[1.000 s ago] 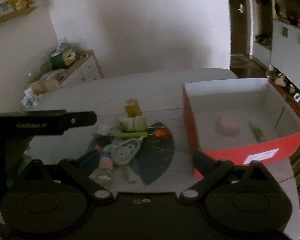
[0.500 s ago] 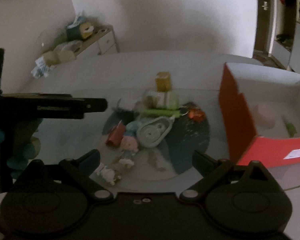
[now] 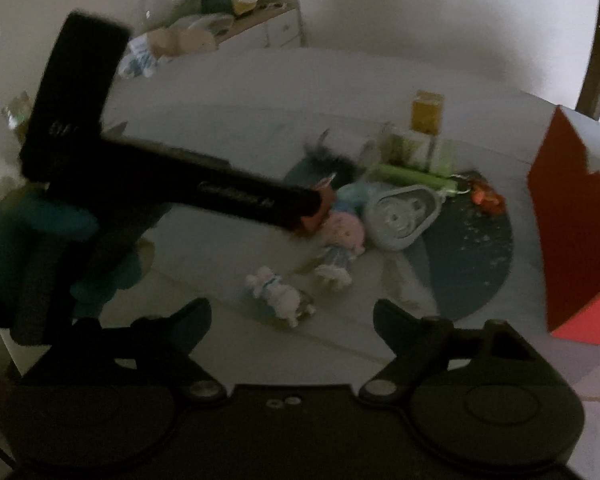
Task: Organize rigid objects
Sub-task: 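Grasp the pink binder clip with the left gripper while the right gripper grasps the white doll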
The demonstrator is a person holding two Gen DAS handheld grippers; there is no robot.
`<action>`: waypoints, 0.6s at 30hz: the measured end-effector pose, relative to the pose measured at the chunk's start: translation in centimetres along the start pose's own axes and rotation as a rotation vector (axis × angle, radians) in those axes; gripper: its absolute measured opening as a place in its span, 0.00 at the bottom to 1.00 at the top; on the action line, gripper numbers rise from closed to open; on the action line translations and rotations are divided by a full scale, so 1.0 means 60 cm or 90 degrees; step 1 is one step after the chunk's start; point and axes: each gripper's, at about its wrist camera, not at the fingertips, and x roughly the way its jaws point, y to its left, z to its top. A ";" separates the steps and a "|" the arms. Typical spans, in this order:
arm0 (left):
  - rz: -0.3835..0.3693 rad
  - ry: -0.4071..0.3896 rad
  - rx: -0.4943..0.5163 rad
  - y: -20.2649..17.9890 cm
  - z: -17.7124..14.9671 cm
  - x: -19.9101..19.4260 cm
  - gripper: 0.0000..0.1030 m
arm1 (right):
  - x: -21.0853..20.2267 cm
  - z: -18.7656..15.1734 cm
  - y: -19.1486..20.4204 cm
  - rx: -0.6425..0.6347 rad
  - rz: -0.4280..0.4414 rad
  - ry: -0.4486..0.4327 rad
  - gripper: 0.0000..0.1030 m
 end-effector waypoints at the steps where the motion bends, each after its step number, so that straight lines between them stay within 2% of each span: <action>1: 0.001 0.001 -0.005 0.004 0.000 0.004 0.99 | 0.005 -0.001 0.002 -0.004 0.001 0.003 0.83; 10: -0.014 0.030 -0.055 0.030 0.001 0.035 0.98 | 0.038 -0.009 0.011 -0.018 0.003 0.027 0.70; 18: -0.005 0.040 -0.036 0.022 0.005 0.053 0.80 | 0.058 -0.002 0.021 -0.039 -0.011 0.035 0.54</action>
